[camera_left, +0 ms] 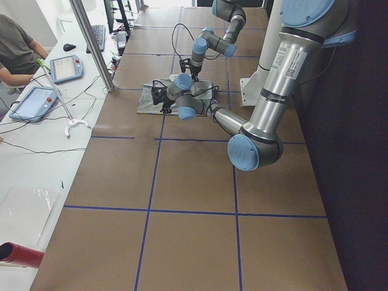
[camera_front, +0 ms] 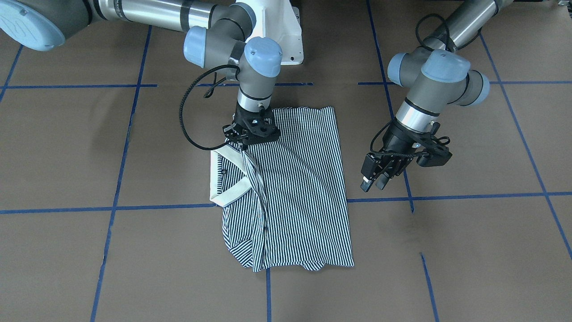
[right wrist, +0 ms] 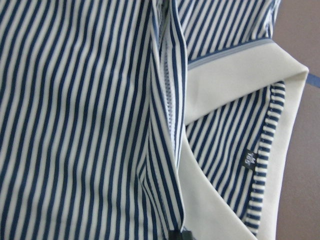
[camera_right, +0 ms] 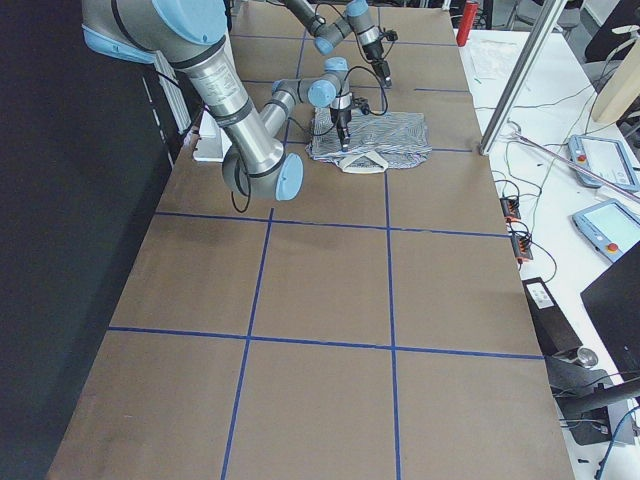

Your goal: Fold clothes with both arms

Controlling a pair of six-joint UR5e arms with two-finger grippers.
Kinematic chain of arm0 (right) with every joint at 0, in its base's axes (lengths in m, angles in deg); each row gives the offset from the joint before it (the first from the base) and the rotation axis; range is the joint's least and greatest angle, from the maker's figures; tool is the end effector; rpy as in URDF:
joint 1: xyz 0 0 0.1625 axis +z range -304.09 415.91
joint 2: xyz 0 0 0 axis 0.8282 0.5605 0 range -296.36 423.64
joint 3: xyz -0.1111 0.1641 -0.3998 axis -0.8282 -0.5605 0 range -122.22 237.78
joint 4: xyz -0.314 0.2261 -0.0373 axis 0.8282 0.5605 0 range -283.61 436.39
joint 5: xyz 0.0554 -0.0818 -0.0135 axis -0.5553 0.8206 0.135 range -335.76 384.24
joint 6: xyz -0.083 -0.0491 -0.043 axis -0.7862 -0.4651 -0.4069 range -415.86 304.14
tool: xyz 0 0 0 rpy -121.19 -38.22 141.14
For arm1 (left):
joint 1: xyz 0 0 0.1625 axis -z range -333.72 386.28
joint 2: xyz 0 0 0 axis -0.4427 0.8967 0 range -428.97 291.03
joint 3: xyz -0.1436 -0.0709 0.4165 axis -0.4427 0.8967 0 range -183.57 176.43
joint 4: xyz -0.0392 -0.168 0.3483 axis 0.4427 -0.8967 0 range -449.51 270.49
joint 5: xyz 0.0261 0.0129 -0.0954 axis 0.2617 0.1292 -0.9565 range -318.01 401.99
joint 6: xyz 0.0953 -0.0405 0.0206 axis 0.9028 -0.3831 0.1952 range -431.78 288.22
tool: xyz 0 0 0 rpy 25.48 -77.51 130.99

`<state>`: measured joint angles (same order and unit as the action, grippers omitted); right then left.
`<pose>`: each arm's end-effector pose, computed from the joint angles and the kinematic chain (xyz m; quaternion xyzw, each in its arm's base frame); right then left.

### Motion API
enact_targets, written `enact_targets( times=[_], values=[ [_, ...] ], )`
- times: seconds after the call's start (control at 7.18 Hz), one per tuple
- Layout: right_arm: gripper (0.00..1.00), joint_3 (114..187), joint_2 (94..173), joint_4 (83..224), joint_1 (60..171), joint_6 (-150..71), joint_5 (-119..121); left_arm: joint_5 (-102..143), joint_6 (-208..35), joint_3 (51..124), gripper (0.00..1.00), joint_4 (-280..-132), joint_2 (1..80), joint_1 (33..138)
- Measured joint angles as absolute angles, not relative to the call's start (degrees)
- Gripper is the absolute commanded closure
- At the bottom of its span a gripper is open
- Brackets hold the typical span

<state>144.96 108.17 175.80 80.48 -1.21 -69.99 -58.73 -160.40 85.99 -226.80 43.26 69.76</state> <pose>-0.6097 -0.4167 0.2615 0.1120 -0.2653 -0.1004 0.9524 0.3864 -0.5231 0.3839 0.1443 0.5512 -0.2451 0.7844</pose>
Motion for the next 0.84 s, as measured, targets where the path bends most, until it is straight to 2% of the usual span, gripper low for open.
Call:
enact_targets(
  times=[0.14, 0.28, 0.56, 0.84],
  values=[
    [0.54, 147.3, 110.3, 176.1, 80.1, -0.8, -69.8, -58.7, -160.5, 86.3, 0.40, -226.7, 43.3, 69.8],
    [0.47, 148.2, 111.1, 176.6, 79.8, -0.5, -69.7, -58.7, -160.5, 86.6, 0.40, -226.5, 43.3, 69.8],
    [0.35, 148.3, 111.2, 177.1, 79.9, -0.4, -69.7, -58.7, -160.6, 87.1, 0.40, -226.3, 43.2, 69.7],
    [0.33, 148.7, 111.4, 177.1, 80.4, 0.7, -70.0, -58.7, -160.8, 87.9, 0.40, -226.2, 42.7, 69.7]
  ],
)
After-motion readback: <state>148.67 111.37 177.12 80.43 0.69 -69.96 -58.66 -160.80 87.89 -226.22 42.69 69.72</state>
